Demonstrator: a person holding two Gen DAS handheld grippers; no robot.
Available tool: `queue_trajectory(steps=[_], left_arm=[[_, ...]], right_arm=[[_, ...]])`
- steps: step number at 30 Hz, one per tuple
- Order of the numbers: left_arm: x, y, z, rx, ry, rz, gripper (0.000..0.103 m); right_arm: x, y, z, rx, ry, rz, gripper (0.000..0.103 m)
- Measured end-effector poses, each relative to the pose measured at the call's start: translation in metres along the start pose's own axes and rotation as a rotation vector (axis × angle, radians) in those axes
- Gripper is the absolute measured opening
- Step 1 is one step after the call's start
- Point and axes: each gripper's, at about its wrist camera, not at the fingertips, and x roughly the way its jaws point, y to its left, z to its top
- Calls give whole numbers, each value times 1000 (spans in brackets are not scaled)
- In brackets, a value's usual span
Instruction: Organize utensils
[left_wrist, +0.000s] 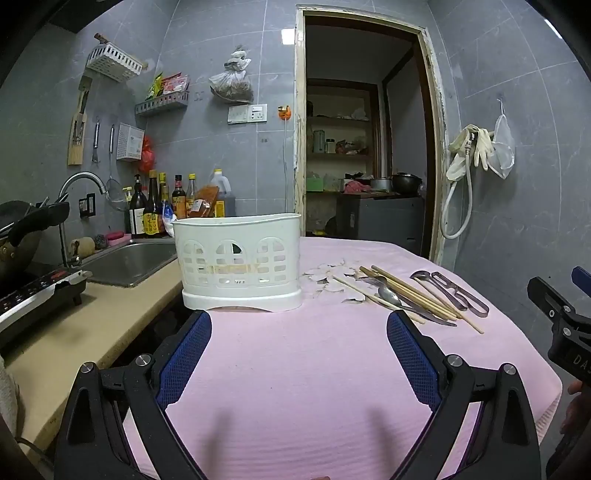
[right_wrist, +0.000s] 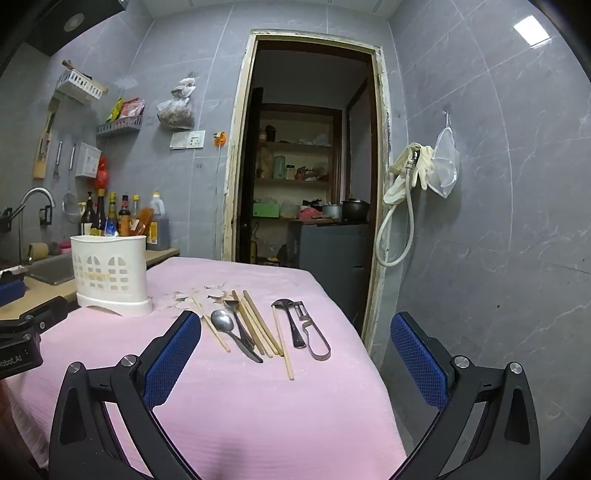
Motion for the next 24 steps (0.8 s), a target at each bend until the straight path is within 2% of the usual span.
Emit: queue_trajectory(steps=[24], left_arm=[[2, 2, -1, -3, 5, -2, 93]], right_arm=[[8, 6, -3, -6, 11, 6, 103]])
